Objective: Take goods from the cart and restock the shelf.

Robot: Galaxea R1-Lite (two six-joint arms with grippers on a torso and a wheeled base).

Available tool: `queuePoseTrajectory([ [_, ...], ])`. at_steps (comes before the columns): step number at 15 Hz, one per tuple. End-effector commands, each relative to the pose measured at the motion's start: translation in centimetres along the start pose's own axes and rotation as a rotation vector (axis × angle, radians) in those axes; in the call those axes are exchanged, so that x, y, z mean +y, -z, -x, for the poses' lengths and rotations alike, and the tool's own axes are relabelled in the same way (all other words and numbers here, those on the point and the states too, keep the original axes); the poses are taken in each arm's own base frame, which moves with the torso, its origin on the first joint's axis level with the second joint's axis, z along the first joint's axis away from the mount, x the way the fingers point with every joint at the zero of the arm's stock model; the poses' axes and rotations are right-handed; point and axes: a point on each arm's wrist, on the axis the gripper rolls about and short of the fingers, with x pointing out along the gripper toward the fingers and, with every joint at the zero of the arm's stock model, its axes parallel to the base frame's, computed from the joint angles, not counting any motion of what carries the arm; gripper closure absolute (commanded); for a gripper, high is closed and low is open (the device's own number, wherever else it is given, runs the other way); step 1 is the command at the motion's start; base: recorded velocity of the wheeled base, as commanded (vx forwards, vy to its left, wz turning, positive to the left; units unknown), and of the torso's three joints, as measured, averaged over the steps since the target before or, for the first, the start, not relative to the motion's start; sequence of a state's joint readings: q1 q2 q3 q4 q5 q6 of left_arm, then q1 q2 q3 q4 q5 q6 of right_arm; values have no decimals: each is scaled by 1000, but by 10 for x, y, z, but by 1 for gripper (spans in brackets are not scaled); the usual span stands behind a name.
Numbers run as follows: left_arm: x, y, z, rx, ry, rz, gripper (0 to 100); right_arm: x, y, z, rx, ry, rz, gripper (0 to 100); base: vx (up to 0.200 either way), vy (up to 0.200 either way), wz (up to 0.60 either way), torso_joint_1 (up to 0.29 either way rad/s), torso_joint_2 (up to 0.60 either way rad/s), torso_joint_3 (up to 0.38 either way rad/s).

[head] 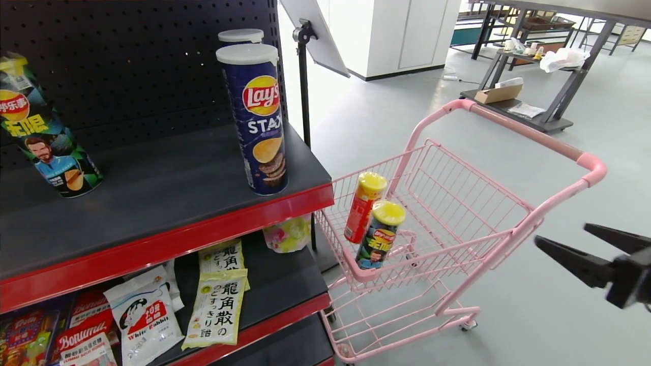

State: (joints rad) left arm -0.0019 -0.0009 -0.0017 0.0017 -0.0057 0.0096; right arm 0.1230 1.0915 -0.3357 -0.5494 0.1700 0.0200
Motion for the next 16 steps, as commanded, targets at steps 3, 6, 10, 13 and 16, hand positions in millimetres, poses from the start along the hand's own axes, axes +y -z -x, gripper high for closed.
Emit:
queuePoseTrajectory([
  [3, 0, 0, 0, 1, 2, -1, 0, 28, 42, -99, 250, -192, -2, 0, 0, 0, 0, 0, 0, 0],
  [6, 0, 0, 0, 1, 2, 0, 0, 31, 44, -122, 269, -200, -1, 0, 0, 0, 0, 0, 0, 0],
  [10, 0, 0, 0, 1, 0, 0, 0, 39, 46, -157, 281, -224, 0, 0, 0, 0, 0, 0, 0, 0],
  [13, 0, 0, 0, 1, 0, -1, 0, 50, 50, -174, 301, -245, -50, 0, 0, 0, 0, 0, 0, 0],
  [16, 0, 0, 0, 1, 0, 0, 0, 52, 56, -190, 289, -246, -51, 0, 0, 0, 0, 0, 0, 0],
])
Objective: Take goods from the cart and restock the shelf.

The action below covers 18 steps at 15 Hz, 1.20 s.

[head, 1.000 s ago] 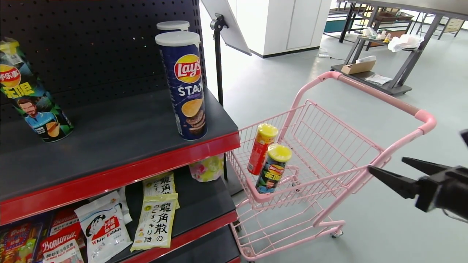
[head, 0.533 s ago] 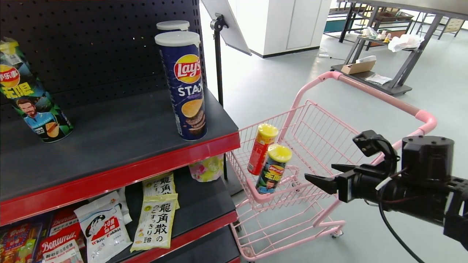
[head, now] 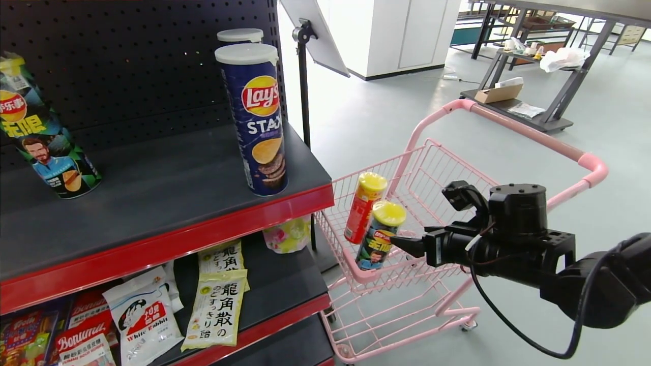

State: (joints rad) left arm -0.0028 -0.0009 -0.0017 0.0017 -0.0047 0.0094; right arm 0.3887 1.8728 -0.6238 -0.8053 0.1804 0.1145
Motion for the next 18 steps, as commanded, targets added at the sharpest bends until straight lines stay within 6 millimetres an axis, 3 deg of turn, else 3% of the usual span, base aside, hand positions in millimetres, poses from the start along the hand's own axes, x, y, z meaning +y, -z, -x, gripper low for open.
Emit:
queuePoseTrajectory([
  [1, 0, 0, 0, 1, -1, 0, 0, -3, 8, -20, 24, 0, -3, 0, 0, 0, 0, 0, 0, 0],
  [11, 0, 0, 0, 1, -1, 5, 0, -14, 14, -80, 36, 3, -6, 0, 0, 0, 0, 0, 0, 0],
  [18, 0, 0, 0, 1, 2, 5, 0, -16, 18, -106, 19, -2, 3, 0, 0, 0, 0, 0, 0, 0],
])
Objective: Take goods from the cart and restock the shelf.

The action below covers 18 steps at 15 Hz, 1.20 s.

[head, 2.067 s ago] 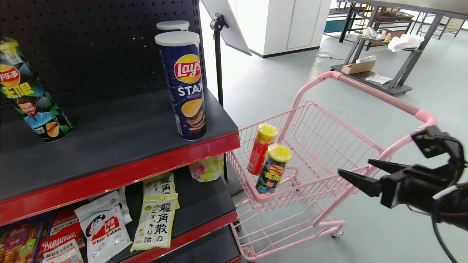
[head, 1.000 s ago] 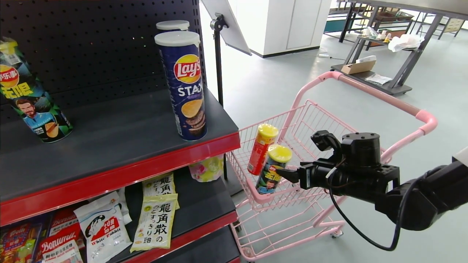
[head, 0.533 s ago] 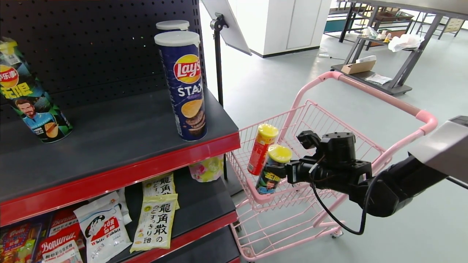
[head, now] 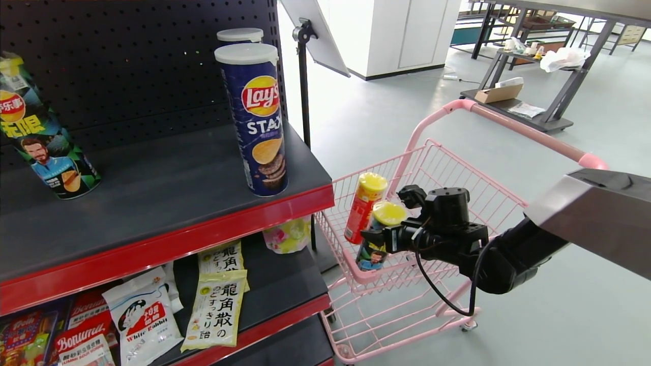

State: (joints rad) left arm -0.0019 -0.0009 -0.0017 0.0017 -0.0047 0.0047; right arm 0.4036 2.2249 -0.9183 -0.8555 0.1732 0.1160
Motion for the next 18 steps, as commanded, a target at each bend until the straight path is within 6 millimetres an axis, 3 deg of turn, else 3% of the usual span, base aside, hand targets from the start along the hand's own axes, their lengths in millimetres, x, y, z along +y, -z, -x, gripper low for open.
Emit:
queuePoseTrajectory([
  [1, 0, 0, 0, 1, 3, 0, 0, -3, 6, -10, 5, 5, -2, 0, 0, 0, 0, 0, 0, 0],
  [5, 0, 0, 0, 1, 1, 0, 0, -5, 8, -17, -2, 17, -30, 0, 0, 0, 0, 0, 0, 0],
  [6, 0, 0, 0, 1, 1, 0, 0, -5, 7, -18, -10, 16, -34, 100, 0, 0, 0, 0, 0, 0],
  [13, 0, 0, 0, 1, 1, 0, 0, -3, 6, -12, -23, 20, -45, 100, 0, 0, 0, 0, 0, 0],
  [15, 0, 0, 0, 1, 1, 0, 0, 5, -17, 15, -104, 23, -25, 100, 0, 0, 0, 0, 0, 0],
  [16, 0, 0, 0, 1, 1, 0, 0, 6, -19, 17, -110, 22, -24, 100, 0, 0, 0, 0, 0, 0],
  [17, 0, 0, 0, 1, 0, 0, 0, 13, -50, 44, -207, 16, -9, 100, 0, 0, 0, 0, 0, 0],
  [18, 0, 0, 0, 1, 1, 0, 0, 14, -58, 51, -232, 14, -6, 100, 0, 0, 0, 0, 0, 0],
])
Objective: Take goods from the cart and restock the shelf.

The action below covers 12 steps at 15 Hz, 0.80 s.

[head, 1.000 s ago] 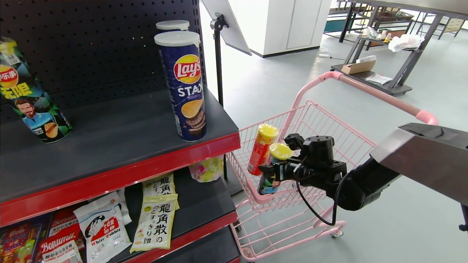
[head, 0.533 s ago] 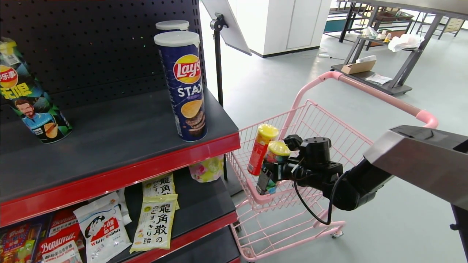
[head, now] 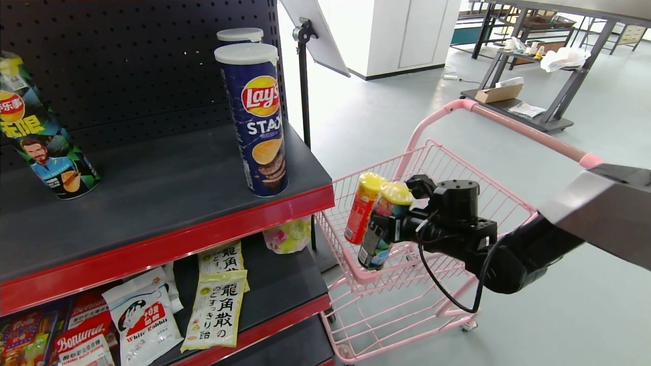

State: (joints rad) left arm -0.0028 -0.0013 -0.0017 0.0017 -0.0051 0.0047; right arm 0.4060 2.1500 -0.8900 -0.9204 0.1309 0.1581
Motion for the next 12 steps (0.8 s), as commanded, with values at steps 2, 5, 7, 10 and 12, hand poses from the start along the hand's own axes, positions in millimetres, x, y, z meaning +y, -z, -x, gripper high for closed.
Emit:
queuePoseTrajectory([
  [2, 0, 0, 0, 1, 0, 0, 0, 16, -68, 59, -181, -18, 37, 100, 0, 0, 0, 0, 0, 0],
  [5, 0, 0, 0, 1, -2, 0, 0, 30, -103, 124, -239, -2, 57, 100, 0, 0, 0, 0, 0, 0],
  [7, 0, 0, 0, 1, 0, -1, 0, 36, -111, 166, -269, 40, 88, 100, 0, 0, 0, 0, 0, 0],
  [10, 0, 0, 0, 1, 1, 0, 0, 26, -92, 224, -225, 185, 146, 100, 0, 0, 0, 0, 0, 0],
  [12, 0, 0, 0, 1, 1, 0, 0, 20, -55, 284, -161, 294, 144, 100, 0, 0, 0, 0, 0, 0],
])
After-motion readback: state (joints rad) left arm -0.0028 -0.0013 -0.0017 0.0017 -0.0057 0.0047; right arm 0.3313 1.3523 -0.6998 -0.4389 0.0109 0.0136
